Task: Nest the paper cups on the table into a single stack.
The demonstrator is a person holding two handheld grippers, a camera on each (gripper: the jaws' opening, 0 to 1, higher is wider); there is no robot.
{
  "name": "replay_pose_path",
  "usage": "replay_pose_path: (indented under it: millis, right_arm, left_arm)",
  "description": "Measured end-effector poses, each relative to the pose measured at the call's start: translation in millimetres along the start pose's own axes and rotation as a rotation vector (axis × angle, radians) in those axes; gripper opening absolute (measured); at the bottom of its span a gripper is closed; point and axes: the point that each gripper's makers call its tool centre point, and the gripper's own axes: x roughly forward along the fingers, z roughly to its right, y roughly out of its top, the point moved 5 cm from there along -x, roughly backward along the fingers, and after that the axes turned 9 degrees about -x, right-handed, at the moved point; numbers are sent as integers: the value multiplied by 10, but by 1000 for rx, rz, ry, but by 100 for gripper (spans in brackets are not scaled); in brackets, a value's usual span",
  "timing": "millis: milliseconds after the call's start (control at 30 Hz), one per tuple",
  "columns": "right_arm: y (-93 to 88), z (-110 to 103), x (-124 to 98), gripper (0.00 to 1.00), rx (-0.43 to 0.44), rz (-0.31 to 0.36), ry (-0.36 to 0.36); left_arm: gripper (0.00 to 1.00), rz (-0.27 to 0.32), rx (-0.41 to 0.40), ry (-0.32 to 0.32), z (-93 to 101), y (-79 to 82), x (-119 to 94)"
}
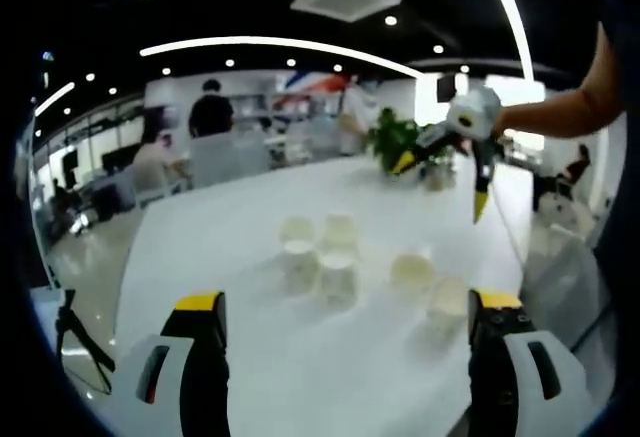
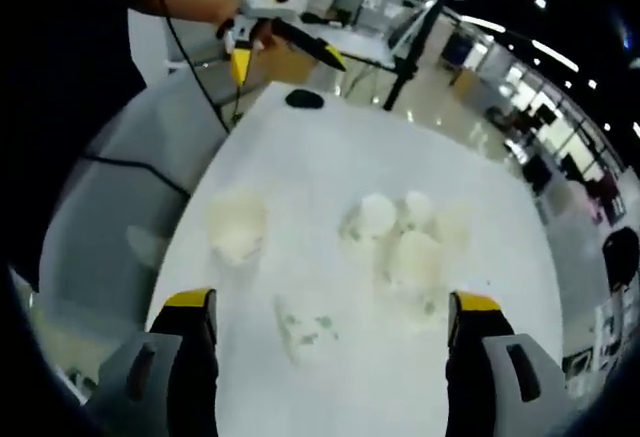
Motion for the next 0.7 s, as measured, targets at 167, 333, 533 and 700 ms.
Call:
replay_pose_path:
  millis: [167, 333, 533, 700]
  right_arm:
    - [-26, -9, 156, 93, -31, -27, 46]
    - [-78, -5, 276, 91, -38, -45, 72]
    - [-150, -41, 409, 85, -49, -72, 111]
    - [-194, -59, 525, 82, -52, -84, 147]
  left_arm:
    - [98, 23, -9, 7, -11, 15, -1]
    - [98, 22, -9, 4, -1, 4, 8]
    - [98, 23, -13, 13, -5, 21, -11]
    - [98, 21, -16, 16, -11, 11, -22]
